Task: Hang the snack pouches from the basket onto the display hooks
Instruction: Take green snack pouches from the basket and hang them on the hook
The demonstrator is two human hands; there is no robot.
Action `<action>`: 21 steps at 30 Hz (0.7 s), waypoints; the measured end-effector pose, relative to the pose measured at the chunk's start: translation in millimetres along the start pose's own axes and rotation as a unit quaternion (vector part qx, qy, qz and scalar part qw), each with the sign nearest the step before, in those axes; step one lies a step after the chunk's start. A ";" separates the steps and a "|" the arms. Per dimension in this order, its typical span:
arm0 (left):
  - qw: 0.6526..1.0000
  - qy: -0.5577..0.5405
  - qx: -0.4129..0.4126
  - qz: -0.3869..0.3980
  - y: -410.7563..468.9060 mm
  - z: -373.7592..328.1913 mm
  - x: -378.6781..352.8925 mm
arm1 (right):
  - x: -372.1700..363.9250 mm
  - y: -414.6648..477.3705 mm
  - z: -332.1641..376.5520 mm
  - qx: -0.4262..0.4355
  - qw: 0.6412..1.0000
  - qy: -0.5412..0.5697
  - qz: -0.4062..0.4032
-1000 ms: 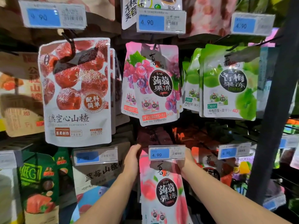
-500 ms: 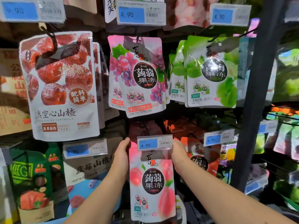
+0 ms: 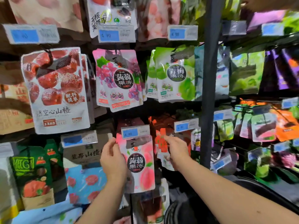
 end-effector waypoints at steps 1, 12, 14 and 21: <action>0.999 -0.005 -0.039 -0.013 -10.5 -7.8 1.6 | 10.8 -1.0 1.0 0.013 1.000 -0.017 -0.012; 0.974 0.057 -0.084 0.204 -93.6 19.4 -145.5 | 60.0 22.7 -6.3 0.017 0.987 -0.111 -0.113; 0.977 0.066 -0.048 0.197 -81.2 37.2 -165.6 | 60.3 33.4 -10.3 0.013 0.987 -0.116 -0.111; 0.980 0.105 0.051 0.160 -33.3 68.4 -204.4 | 51.0 72.4 -22.8 0.011 0.992 -0.061 -0.105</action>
Point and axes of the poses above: each hand's wrist, its own y-axis towards the middle knuckle, its own x-axis out of the back of the hand, z = x × y, the point moved 8 cm from there along y, towards the middle knuckle, and after that the axes turned 4 degrees about y, right-handed, at the moved point
